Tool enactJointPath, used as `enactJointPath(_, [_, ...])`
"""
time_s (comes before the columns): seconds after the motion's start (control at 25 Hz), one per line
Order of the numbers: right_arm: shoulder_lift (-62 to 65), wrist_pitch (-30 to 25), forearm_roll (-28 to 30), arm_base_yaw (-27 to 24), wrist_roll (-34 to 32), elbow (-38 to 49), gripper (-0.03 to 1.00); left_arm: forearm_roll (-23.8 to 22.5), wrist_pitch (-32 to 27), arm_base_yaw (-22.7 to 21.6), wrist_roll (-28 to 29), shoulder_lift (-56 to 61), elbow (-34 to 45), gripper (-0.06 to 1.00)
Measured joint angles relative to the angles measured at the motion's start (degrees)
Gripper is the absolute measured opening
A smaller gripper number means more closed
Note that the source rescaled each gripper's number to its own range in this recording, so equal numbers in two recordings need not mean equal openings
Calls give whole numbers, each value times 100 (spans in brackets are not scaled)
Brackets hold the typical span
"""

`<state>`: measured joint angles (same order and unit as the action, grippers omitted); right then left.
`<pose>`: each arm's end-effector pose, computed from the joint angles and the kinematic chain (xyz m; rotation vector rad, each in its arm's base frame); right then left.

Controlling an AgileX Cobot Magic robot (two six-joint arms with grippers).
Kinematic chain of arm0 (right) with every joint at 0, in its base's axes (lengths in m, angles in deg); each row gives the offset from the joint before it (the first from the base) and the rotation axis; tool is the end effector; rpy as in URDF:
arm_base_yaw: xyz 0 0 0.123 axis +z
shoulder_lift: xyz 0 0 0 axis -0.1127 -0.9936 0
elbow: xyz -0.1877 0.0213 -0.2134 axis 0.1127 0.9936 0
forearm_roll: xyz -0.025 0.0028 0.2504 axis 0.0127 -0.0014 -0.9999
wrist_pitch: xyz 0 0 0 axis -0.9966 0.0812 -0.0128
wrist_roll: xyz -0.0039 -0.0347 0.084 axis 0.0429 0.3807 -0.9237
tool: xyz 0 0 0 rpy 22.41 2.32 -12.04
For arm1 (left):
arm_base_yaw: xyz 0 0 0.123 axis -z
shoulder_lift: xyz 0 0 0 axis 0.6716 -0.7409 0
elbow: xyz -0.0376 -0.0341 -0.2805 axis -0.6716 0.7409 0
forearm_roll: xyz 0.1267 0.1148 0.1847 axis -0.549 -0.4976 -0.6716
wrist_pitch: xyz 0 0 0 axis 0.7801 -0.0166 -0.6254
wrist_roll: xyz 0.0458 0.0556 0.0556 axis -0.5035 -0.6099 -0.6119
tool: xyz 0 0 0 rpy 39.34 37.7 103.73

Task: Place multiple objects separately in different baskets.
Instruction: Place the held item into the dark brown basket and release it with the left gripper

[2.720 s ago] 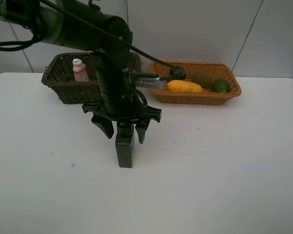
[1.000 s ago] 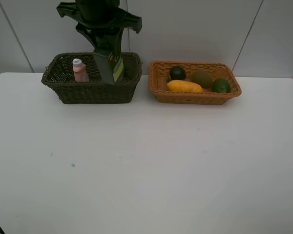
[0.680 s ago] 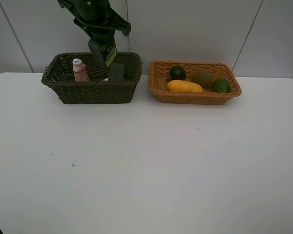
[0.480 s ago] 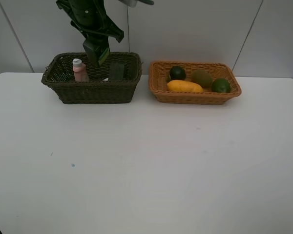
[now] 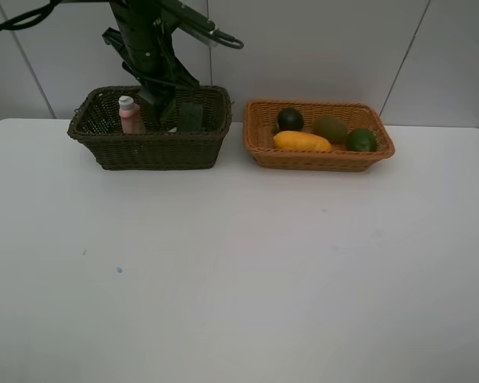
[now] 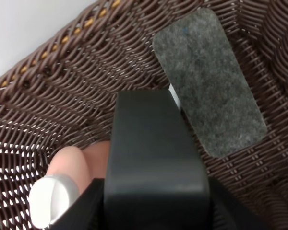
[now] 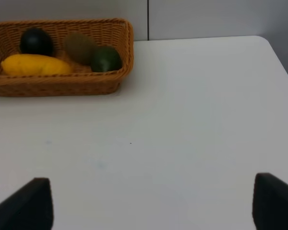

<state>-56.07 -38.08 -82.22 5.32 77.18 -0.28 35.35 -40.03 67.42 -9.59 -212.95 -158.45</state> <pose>-0.0080 -0.0081 0.2831 0.1113 2.0125 -0.0831 0.4551 -0.1863 0.2248 0.7130 2.4410 0.2767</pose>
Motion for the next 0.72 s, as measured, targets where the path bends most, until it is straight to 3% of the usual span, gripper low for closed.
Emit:
enactJointPath(0.36, [0,0,0,0,0,0,100,11,130,0,-7,-73,0,41])
enactJointPath(0.4, [0,0,0,0,0,0,100,11,135,0,-12,-73,0,47])
enactJointPath(0.48, [0,0,0,0,0,0,100,11,193,0,-23,-73,0,77])
enactJointPath(0.52, [0,0,0,0,0,0,100,27,205,0,-23,-73,-11,86])
enactJointPath(0.6, [0,0,0,0,0,0,100,27,205,0,-23,-73,-11,96])
enactJointPath(0.72, [0,0,0,0,0,0,100,13,199,0,-23,-73,-11,99])
